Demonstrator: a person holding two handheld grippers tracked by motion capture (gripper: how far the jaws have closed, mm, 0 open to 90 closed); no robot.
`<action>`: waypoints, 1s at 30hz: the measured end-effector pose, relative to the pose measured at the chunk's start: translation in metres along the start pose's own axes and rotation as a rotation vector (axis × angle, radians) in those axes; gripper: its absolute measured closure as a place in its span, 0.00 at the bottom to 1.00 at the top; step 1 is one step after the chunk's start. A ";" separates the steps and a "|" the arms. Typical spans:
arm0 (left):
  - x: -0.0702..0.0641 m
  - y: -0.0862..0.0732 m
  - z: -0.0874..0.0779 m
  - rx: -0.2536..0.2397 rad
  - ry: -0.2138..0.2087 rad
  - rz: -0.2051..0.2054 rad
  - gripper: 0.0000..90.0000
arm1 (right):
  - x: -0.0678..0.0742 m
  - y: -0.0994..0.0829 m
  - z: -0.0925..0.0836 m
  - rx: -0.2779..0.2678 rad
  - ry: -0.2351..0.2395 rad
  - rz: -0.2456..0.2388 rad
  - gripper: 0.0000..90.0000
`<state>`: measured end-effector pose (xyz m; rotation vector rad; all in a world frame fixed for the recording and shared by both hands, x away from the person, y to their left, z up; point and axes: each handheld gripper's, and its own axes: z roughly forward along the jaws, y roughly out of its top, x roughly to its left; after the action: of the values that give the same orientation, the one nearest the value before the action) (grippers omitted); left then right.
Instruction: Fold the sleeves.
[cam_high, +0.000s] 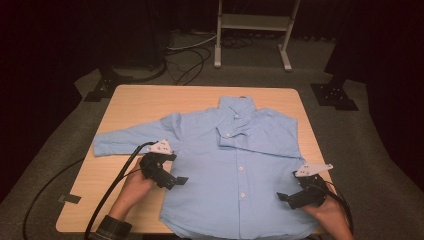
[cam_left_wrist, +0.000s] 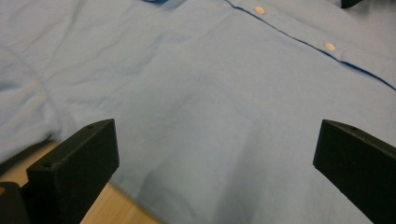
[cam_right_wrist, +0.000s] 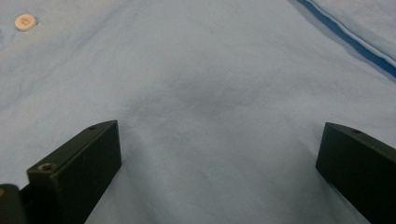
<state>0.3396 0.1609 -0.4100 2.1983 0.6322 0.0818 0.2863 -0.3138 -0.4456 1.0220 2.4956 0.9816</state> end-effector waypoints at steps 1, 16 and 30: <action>0.000 -0.001 -0.002 0.002 0.014 0.000 0.00 | 0.000 0.000 0.000 -0.002 -0.001 0.002 0.00; 0.016 -0.011 -0.034 -0.094 0.010 -0.055 0.00 | 0.000 -0.001 0.000 -0.008 -0.005 0.005 0.00; 0.041 -0.024 -0.072 -0.136 0.153 -0.093 0.00 | 0.001 -0.001 0.000 -0.010 -0.006 0.008 0.00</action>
<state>0.3467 0.2436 -0.3868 2.0413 0.7901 0.2398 0.2855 -0.3136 -0.4464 1.0310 2.4811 0.9906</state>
